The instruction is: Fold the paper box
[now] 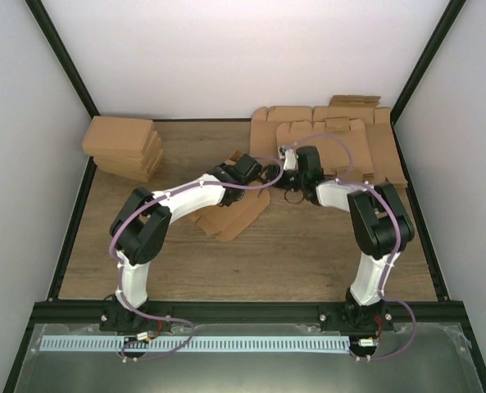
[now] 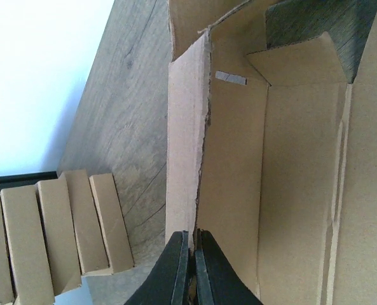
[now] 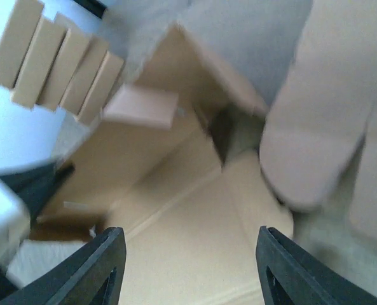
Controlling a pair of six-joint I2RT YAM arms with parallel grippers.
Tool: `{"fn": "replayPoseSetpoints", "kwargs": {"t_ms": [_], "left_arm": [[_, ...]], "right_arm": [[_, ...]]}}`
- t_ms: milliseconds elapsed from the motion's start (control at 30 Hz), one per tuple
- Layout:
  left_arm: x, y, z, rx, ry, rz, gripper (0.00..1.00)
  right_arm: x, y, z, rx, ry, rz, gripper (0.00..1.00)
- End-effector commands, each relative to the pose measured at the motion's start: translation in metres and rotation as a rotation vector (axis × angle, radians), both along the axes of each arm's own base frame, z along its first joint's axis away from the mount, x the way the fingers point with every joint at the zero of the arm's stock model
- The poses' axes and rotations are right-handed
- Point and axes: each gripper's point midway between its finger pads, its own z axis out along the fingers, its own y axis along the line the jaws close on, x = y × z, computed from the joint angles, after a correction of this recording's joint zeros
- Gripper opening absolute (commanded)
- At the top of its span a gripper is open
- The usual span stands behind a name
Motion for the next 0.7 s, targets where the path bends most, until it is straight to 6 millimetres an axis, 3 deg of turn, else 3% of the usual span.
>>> {"fn": "replayPoseSetpoints", "kwargs": {"t_ms": [0,167,467,667], "left_arm": [[-0.008,-0.004,-0.003,-0.045,0.064,-0.023,0.04],[-0.011,-0.005,-0.006,-0.037,0.061,-0.02,0.04],[-0.013,-0.004,-0.007,-0.011,0.054,-0.02,0.04],[-0.013,-0.001,-0.006,0.015,0.043,-0.012,0.04]], "right_arm": [[0.046,0.002,0.008,0.006,-0.026,0.016,0.61],[0.075,0.012,0.003,-0.037,-0.06,0.08,0.69],[0.089,0.021,0.007,-0.079,-0.216,0.194,0.64],[0.105,0.03,0.003,-0.116,-0.224,0.161,0.59]]}}
